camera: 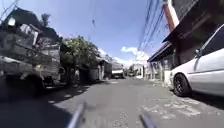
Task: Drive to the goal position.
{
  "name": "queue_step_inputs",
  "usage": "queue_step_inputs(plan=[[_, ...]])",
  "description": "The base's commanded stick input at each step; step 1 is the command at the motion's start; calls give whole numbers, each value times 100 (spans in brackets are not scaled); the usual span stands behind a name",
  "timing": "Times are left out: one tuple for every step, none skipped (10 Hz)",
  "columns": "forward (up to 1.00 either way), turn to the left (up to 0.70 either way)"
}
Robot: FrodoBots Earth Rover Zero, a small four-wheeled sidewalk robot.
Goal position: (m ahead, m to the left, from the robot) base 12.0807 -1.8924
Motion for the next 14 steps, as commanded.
queue_step_inputs(plan=[[100, -40], [100, -40], [100, -40], [100, -40], [100, -36], [100, -21], [100, -2], [100, -2], [100, -2], [100, -2], [100, -2], [100, -2], [100, -2], [100, -2]])
